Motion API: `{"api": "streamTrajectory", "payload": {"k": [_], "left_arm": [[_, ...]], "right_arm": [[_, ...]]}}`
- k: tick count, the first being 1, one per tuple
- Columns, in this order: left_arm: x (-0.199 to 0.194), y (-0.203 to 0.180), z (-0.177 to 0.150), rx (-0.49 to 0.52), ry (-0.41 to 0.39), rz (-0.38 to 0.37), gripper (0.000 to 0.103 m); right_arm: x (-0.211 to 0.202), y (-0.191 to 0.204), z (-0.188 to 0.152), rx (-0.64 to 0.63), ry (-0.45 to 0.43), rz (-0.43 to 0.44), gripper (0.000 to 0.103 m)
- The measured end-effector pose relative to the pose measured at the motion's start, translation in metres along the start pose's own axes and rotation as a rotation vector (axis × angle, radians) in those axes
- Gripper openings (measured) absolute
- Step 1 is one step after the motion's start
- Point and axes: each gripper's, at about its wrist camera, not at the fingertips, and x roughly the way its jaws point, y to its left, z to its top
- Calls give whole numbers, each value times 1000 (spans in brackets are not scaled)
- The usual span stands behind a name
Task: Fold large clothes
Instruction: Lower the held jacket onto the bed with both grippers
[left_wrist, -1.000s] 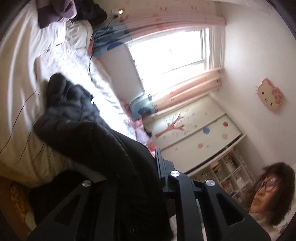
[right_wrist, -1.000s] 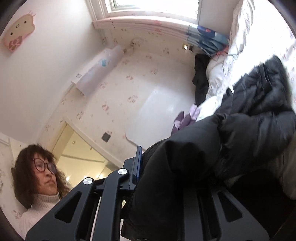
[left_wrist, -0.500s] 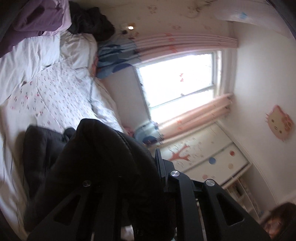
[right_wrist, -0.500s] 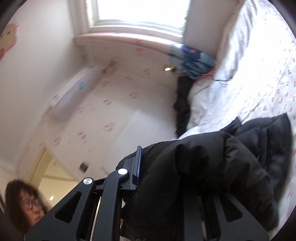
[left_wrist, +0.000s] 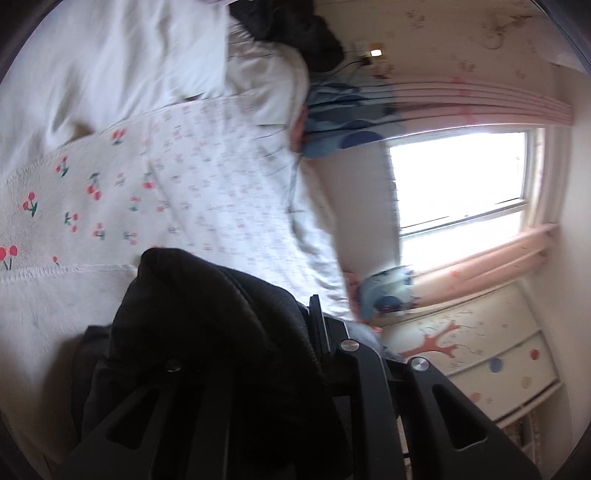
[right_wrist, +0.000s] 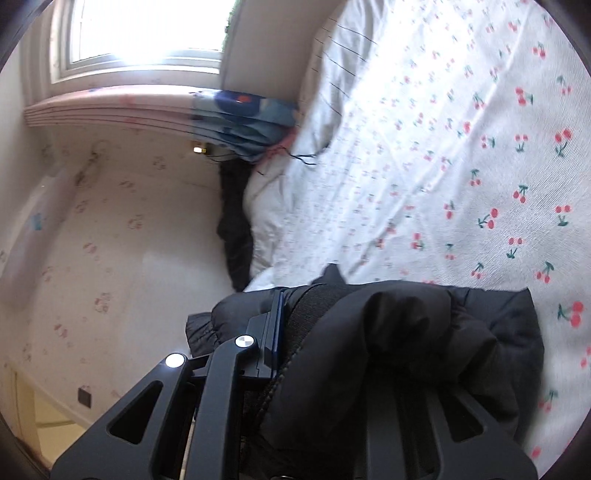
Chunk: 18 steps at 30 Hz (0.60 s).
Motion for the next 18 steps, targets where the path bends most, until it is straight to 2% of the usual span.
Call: {"api": "streamTrajectory", "payload": {"k": [4,9,14,16,17,18], "left_arm": [[17,14,2,0,9,59,15],[33,15,9,22,24,145,15],[55,25,20,-31,117,240,17],[50,16,24,-42,130,227,25],[45,9,26,-38,126,202,29],[37,0,28,-31,118,173,37]], "right_arm": [[13,-12,4,-2,8,-44,15],[22,-10,10,1,13,-96,15],[44,-18,21,71,82,-182,17],[45,-15,24,95,96,-200,23],[42,-10,25,92,95,-195,34],[37,-2,24,74,86,-179,49]]}}
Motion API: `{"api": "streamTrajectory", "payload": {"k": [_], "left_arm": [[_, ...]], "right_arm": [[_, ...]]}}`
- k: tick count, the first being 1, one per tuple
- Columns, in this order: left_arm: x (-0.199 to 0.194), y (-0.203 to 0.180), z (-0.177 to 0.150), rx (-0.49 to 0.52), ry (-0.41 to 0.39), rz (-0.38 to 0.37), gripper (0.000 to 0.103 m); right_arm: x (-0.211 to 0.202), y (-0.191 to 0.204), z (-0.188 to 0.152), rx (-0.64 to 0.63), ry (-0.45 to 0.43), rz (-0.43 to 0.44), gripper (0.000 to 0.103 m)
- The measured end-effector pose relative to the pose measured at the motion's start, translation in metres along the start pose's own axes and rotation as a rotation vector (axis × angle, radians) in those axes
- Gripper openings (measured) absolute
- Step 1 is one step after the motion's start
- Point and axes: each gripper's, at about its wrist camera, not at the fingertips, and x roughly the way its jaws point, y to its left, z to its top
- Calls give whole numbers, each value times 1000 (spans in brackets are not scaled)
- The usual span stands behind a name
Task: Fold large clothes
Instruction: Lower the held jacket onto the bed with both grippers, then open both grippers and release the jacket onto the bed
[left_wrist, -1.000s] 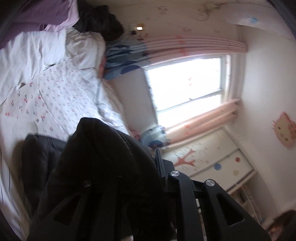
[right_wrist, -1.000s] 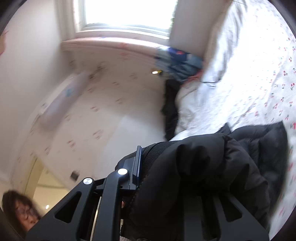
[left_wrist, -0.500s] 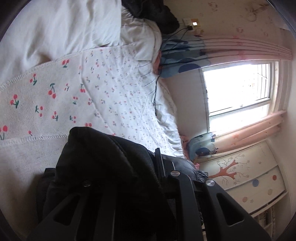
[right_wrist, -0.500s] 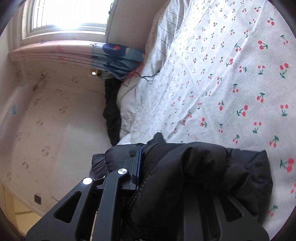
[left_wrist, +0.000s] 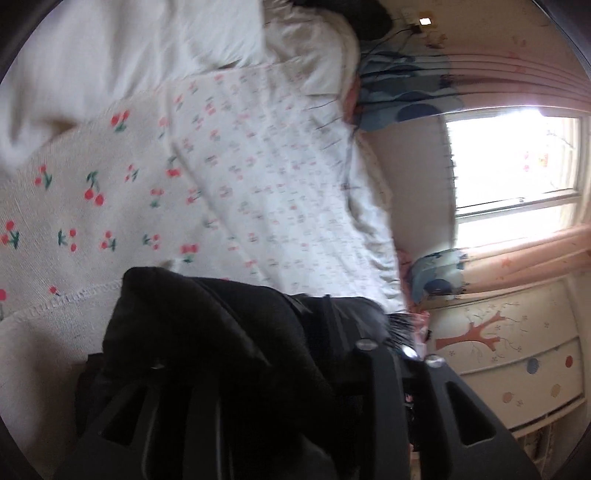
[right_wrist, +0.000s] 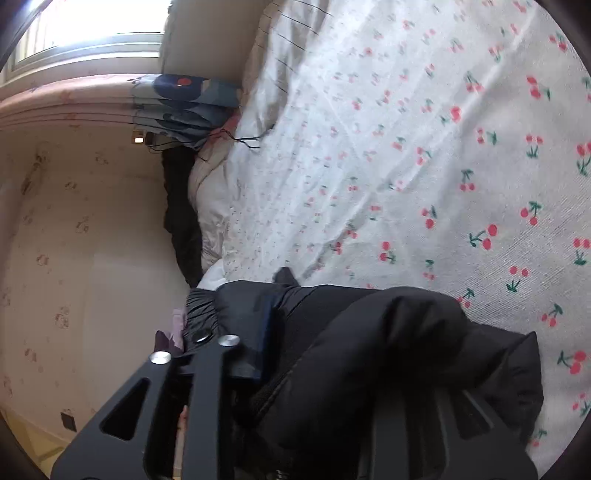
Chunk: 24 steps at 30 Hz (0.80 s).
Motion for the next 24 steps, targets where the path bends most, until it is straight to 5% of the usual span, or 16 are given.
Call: {"api": "streamTrajectory", "payload": {"k": [2,4,6,8,12,15,17,21,24], "left_arm": [[-23,-17,0,7,-36,-78,53],[-40,-34,-1,30,-74,-101,69],[-51,-42,1,28,-100,-131,77],[-60,-47,2,12,-150,-77,84],[-62,-57,-7,41,-161,-64,88],[-25,-107,-46,371,-58,15,89],[11,-128,-65,485,30,55,89],[76,-139,-70,535,115,108,89],[121,-97,-58,483,153,205,89]], "right_arm": [[-11,14,-4,-32,-18,23,68],[-26,39,-12,-116,-62,-8,72],[-36,60,-17,-178,-93,-6,78],[-42,79,-23,-234,-135,-57,79],[-20,121,-52,-464,-83,-184,80],[24,139,-73,-616,-10,-296,81],[53,139,-79,-671,28,-351,81],[120,123,-63,-703,60,-479,81],[157,89,-50,-664,95,-561,86]]}}
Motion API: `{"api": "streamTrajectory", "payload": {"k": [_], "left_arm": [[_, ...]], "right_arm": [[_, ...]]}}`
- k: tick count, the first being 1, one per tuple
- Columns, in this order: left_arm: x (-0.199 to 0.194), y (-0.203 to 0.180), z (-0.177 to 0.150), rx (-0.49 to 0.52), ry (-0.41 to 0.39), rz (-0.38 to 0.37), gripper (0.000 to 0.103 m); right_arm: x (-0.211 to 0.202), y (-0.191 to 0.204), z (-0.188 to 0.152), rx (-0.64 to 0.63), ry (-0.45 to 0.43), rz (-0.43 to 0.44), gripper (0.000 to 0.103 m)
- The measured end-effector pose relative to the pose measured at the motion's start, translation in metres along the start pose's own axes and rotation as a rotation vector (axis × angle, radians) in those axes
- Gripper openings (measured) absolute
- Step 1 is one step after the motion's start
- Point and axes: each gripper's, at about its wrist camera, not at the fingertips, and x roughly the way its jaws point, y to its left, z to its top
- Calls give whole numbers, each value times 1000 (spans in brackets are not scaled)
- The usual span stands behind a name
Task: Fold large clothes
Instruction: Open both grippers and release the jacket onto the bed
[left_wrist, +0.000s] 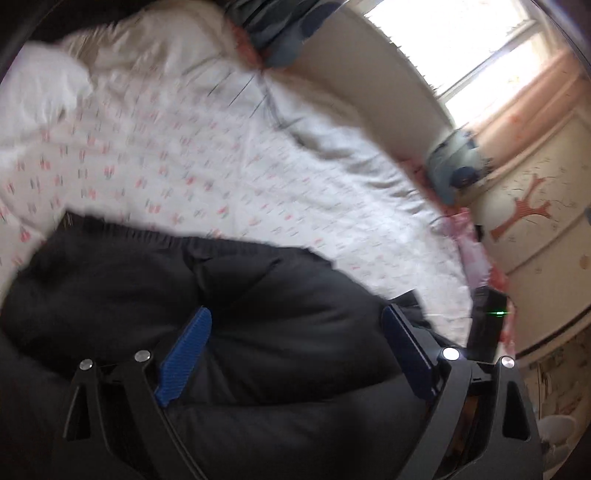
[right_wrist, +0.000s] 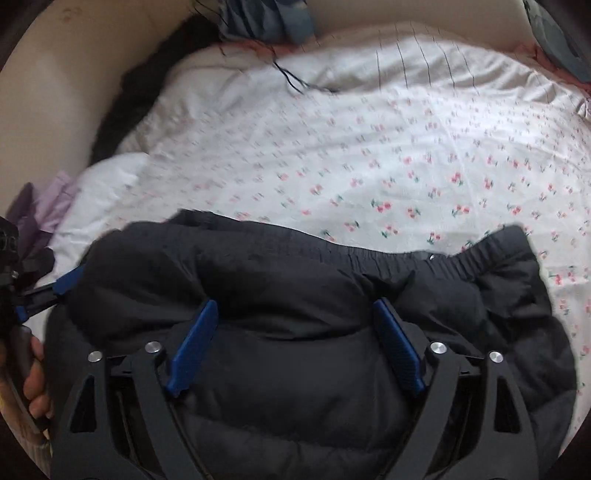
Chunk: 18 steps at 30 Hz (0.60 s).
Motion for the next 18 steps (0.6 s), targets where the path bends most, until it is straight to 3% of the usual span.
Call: {"api": "streamTrajectory", "payload": {"k": [2,5,7,10,14,16,18], "left_arm": [[18,26,-6,-50,22,-15,89],[12,21,-7,-43,48,10,89],[-9,5,-1,-17,22,-1,89],[-36,-6,9,30,-69,29,92],[-7,40,4,-66,-26,41,92],[-2,57,-8,-109,-53,-34,92],[1,52,-10,-76,-37,2,92]], "right_arm": [[15,-10,-1,48,37,28,86],[14,-10,0,24,84,24,86],[-5,-13,10,34,43,53,86],[-26,-28,30,61,-47,1,86],[8,-66,19,85,29,-135,87],[20,-91,3,198,22,-23,87],[20,-91,1,173,20,-28,87]]}}
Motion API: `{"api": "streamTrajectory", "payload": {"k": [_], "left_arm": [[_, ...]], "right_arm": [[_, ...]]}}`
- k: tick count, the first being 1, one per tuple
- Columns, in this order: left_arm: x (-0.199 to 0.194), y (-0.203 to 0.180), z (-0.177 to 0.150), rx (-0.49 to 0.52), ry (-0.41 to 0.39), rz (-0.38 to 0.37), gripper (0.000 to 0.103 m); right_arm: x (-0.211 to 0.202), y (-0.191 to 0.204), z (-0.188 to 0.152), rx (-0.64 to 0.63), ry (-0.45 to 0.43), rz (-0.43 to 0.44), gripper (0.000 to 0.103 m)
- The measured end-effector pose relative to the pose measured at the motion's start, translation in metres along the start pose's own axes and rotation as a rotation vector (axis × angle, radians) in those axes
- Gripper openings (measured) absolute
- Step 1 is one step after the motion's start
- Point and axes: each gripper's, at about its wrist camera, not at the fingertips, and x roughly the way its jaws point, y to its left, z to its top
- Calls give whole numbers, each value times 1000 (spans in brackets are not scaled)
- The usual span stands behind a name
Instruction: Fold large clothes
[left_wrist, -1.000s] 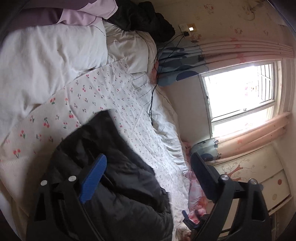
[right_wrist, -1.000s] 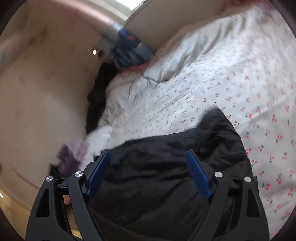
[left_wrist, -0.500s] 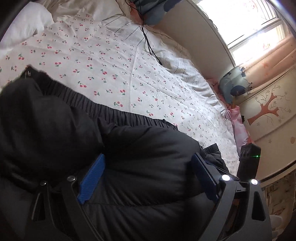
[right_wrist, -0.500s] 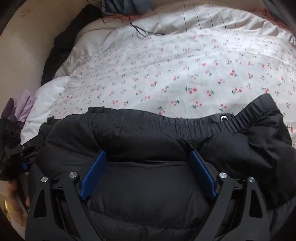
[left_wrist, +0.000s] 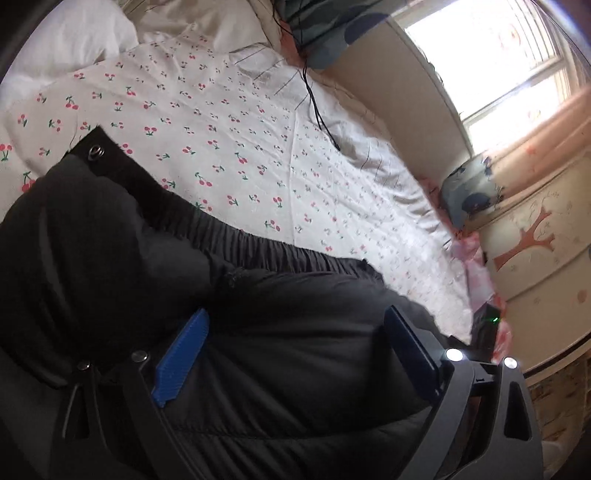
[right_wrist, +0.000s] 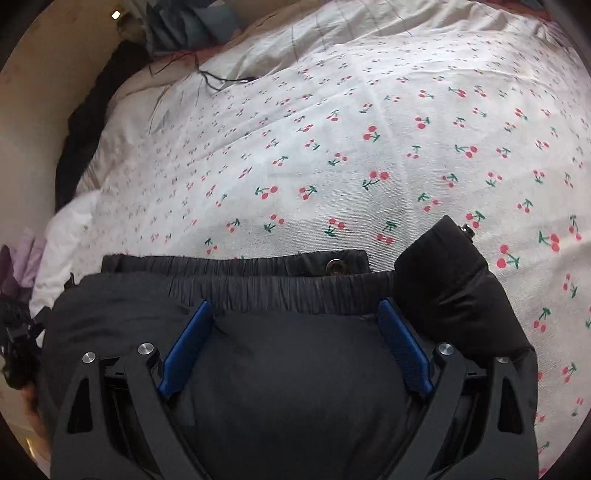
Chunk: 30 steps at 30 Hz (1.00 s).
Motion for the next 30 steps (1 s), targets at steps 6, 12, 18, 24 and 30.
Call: {"api": "streamTrajectory", "payload": {"k": [6,12,18,24,30], "left_arm": [[-73,-20,-8,19,-78,-38,92],[-62,22,-40,2,-36,16,93],[-145,3,-54,-12,-81,-43,93],[-248,44,-119,-136,-126,-75,96],[-261,77,-197,-335,-95,-173,96]], "right_arm": [[-74,5,-9,-37,-88,7,87],[-58,-40,-51,0,-87,-18,93],[-150,-6,-78,-92,-178,60,93],[-233,81,-187,-330,-111,390,96],[-179,157,-270,-241,220,684,96]]}}
